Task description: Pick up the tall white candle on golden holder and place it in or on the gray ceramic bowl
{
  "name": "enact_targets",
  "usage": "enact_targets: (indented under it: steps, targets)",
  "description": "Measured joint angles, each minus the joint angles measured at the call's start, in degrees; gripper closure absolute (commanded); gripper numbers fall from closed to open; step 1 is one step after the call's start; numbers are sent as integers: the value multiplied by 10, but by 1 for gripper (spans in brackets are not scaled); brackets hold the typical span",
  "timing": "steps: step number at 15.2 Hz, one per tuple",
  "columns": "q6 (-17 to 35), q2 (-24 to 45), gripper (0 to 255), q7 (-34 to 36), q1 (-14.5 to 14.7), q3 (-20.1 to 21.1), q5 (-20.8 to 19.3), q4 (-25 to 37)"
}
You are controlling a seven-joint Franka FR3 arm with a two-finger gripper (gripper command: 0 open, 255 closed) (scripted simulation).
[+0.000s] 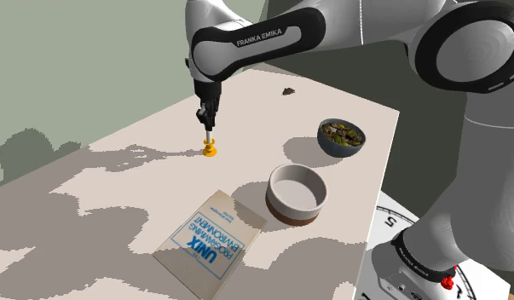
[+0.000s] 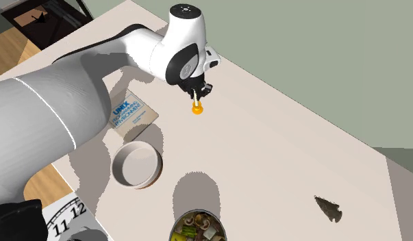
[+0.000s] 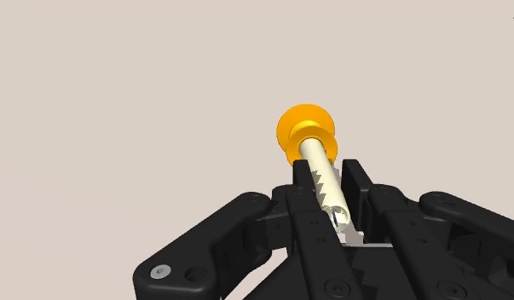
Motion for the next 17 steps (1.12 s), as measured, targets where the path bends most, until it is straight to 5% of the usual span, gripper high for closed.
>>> enact_targets:
  steps: [17]
  targets:
    - [-83,-20,255,-5,1,3,6,64]
